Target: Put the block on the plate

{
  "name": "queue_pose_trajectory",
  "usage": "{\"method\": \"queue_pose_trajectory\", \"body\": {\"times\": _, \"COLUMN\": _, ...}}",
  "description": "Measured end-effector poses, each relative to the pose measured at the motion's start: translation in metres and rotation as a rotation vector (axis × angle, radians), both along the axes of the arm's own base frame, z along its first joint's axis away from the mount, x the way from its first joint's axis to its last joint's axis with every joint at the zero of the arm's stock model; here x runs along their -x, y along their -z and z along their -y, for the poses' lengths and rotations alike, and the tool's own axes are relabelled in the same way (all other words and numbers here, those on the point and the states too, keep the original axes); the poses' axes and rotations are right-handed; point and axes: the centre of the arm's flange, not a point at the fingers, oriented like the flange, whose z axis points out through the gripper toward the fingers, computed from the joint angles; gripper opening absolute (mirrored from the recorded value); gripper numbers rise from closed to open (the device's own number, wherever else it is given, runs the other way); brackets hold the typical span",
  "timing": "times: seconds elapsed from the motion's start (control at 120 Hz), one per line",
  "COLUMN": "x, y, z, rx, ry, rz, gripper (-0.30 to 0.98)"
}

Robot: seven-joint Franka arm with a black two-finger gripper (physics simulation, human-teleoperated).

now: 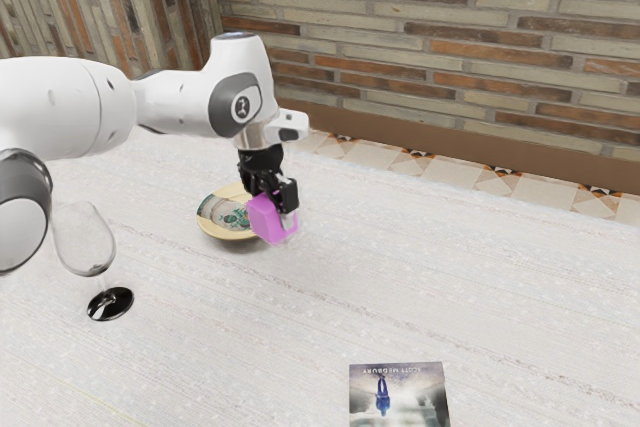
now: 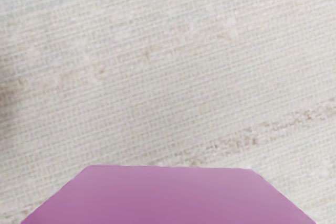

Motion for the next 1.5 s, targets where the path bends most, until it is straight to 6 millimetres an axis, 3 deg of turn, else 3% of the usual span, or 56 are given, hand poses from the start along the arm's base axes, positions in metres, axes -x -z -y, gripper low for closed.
{"method": "queue_pose_trajectory", "body": {"times": 0.15, "x": -0.008, "y": -0.011, "z": -0.059, "rx": -0.029, "ry": -0.038, "rz": 0.012, "gripper": 0.41}}
{"method": "queue_pose_trajectory", "body": {"times": 0.3, "x": -0.022, "y": -0.028, "z": -0.107, "rx": -0.070, "ry": -0.059, "rz": 0.046, "gripper": 0.41}}
{"method": "queue_pose_trajectory", "body": {"times": 0.375, "x": -0.032, "y": -0.025, "z": -0.126, "rx": -0.090, "ry": -0.066, "rz": 0.052, "gripper": 0.41}}
{"method": "queue_pose_trajectory", "body": {"times": 0.483, "x": -0.051, "y": -0.015, "z": -0.141, "rx": -0.115, "ry": -0.061, "rz": 0.062, "gripper": 0.41}}
{"method": "queue_pose_trajectory", "body": {"times": 0.567, "x": -0.065, "y": 0.007, "z": -0.151, "rx": -0.130, "ry": -0.054, "rz": 0.054, "gripper": 0.41}}
{"method": "queue_pose_trajectory", "body": {"times": 0.767, "x": -0.079, "y": 0.058, "z": -0.150, "rx": -0.133, "ry": -0.028, "rz": 0.026, "gripper": 0.41}}
{"method": "queue_pose_trajectory", "body": {"times": 0.967, "x": -0.081, "y": 0.066, "z": -0.149, "rx": -0.117, "ry": -0.018, "rz": 0.036, "gripper": 0.56}}
{"method": "queue_pose_trajectory", "body": {"times": 1.133, "x": -0.073, "y": 0.033, "z": -0.136, "rx": -0.089, "ry": -0.001, "rz": 0.064, "gripper": 0.63}}
{"method": "queue_pose_trajectory", "body": {"times": 1.225, "x": -0.052, "y": 0.019, "z": -0.110, "rx": -0.060, "ry": 0.036, "rz": 0.041, "gripper": 0.65}}
{"method": "queue_pose_trajectory", "body": {"times": 1.3, "x": -0.036, "y": -0.003, "z": -0.084, "rx": -0.038, "ry": 0.086, "rz": 0.033, "gripper": 0.66}}
{"method": "queue_pose_trajectory", "body": {"times": 1.367, "x": -0.022, "y": -0.034, "z": -0.062, "rx": -0.017, "ry": 0.141, "rz": 0.036, "gripper": 0.67}}
{"method": "queue_pose_trajectory", "body": {"times": 1.425, "x": -0.009, "y": -0.075, "z": -0.046, "rx": -0.013, "ry": 0.199, "rz": 0.058, "gripper": 0.67}}
{"method": "queue_pose_trajectory", "body": {"times": 1.5, "x": 0.009, "y": -0.120, "z": -0.043, "rx": -0.011, "ry": 0.247, "rz": 0.075, "gripper": 0.68}}
